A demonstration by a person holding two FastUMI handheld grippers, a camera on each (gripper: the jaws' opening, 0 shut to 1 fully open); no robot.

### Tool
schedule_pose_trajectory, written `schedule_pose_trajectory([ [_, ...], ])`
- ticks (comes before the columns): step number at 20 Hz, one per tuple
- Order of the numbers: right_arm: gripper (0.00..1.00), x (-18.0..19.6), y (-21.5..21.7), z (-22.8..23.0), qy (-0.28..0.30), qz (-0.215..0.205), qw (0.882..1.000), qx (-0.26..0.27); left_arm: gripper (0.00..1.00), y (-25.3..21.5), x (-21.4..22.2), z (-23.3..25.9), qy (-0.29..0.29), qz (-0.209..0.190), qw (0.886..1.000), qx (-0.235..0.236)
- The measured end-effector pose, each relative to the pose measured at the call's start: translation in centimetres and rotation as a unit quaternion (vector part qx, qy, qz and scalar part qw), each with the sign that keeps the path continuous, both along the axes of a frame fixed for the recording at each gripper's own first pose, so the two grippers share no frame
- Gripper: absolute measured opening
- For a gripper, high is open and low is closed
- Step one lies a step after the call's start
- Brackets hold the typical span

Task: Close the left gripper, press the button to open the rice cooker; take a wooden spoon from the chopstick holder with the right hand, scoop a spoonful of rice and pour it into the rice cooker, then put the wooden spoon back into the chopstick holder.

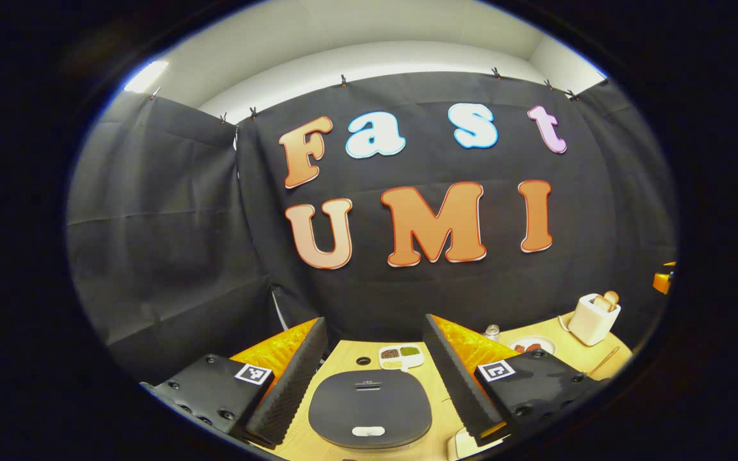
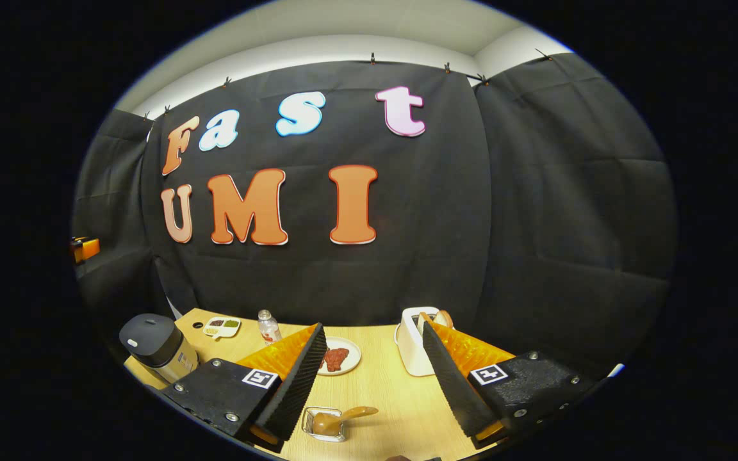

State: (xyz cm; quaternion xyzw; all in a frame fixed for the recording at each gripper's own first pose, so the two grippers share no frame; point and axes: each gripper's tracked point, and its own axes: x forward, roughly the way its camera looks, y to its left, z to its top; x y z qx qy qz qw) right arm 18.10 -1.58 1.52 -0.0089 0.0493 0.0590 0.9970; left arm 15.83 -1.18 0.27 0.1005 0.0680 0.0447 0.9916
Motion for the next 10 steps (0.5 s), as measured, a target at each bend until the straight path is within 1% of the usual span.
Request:
schedule_pose_trajectory([
  [2, 0.94, -0.2, 0.2, 1.8, -0.014, 0.003, 1.000, 0.005, 0.99, -0.6, -0.2, 1.4, -0.005, -0.005, 1.000, -0.027],
  [4, 0.94, -0.5, 0.6, 2.7, -0.024, 0.010, 1.000, 0.016, 1.00, -0.7, -0.1, 1.8, -0.012, -0.002, 0.999, -0.052],
  [5, 0.94, -0.7, 0.9, 2.8, -0.026, 0.015, 0.999, 0.019, 1.00, -0.6, -0.3, 1.8, -0.015, 0.002, 0.998, -0.055],
  [7, 0.94, -1.0, 1.3, 1.8, -0.025, 0.019, 0.999, 0.016, 1.00, -0.1, -0.3, 1.4, -0.016, 0.016, 0.999, -0.047],
  [10, 0.93, -1.2, 1.4, 0.8, -0.022, 0.019, 1.000, 0.006, 1.00, -0.5, -0.5, 0.8, -0.014, 0.021, 0.999, -0.042],
])
